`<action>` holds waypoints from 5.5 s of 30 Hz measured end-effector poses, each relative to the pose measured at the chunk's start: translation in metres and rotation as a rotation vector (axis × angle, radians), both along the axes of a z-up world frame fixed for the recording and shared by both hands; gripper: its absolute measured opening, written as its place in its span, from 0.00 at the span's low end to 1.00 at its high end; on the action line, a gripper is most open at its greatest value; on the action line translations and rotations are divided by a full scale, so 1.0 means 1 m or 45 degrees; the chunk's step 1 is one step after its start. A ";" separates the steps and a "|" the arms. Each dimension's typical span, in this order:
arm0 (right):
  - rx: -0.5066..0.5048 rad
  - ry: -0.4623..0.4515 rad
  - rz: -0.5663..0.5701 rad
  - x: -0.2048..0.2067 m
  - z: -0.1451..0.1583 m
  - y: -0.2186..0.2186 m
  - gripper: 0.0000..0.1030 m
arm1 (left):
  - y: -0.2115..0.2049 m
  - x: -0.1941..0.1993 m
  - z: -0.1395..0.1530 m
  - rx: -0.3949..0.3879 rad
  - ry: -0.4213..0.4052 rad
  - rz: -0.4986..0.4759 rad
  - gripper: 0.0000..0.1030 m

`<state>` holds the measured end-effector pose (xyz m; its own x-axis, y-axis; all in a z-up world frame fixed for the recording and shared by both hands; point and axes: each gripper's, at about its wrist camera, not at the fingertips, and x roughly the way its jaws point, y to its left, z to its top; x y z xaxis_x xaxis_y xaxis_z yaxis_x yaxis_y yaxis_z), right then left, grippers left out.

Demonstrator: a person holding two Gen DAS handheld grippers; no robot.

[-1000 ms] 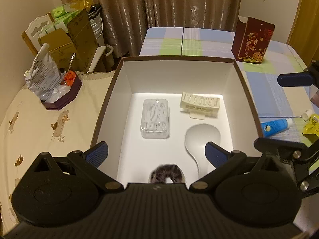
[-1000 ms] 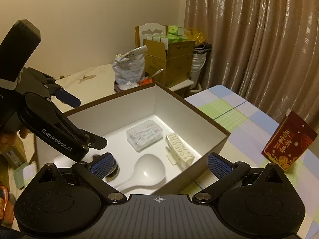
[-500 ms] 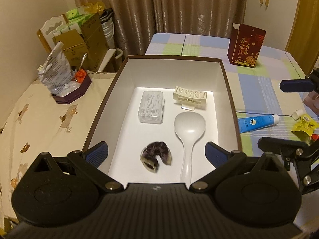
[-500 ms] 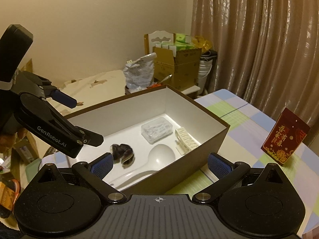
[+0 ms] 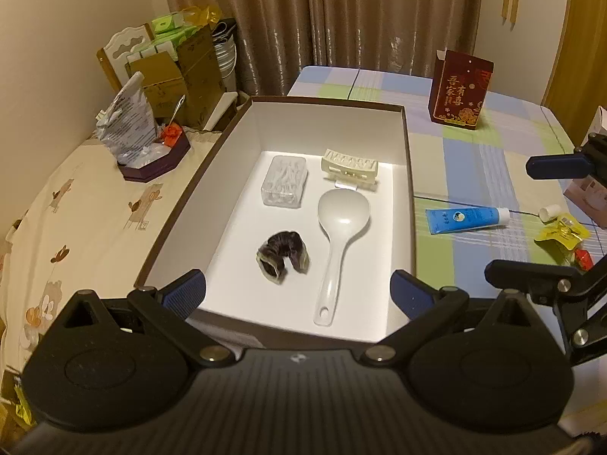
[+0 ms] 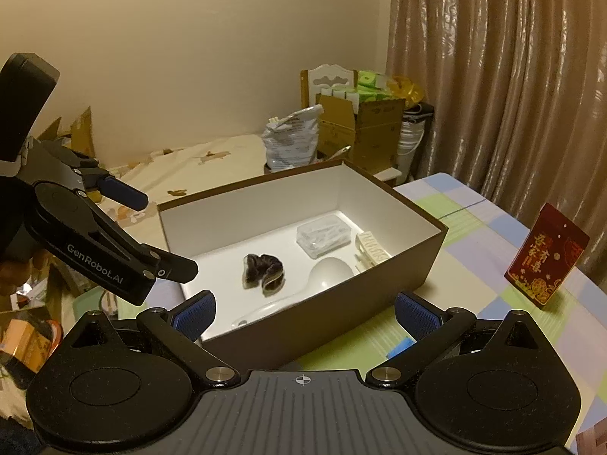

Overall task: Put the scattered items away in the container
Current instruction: 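Withdraw both open tools from the box toward the remaining items, then grasp the green lip balm tube with the left tool while the right tool grasps the red snack packet, then carry the lip balm and red packet into the box and release both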

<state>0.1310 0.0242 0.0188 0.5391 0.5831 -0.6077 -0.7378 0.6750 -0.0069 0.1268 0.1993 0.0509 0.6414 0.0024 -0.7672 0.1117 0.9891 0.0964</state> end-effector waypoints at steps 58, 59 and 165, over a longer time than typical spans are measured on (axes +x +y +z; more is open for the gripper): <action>-0.059 0.411 -0.817 -0.045 -0.078 -0.248 1.00 | -0.211 -0.001 -0.109 -0.048 0.277 -0.680 0.77; -0.055 0.419 -0.828 -0.044 -0.079 -0.251 1.00 | -0.215 0.001 -0.113 -0.049 0.282 -0.696 0.75; 0.324 0.353 -0.049 0.048 0.006 -0.049 0.26 | 0.018 0.012 0.007 -0.058 -0.104 -0.251 0.13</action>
<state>0.1788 -0.0246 0.0245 0.3991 0.7168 -0.5718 -0.6619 0.6568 0.3613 0.1389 0.2177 0.0575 0.6859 -0.1624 -0.7093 0.2968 0.9525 0.0689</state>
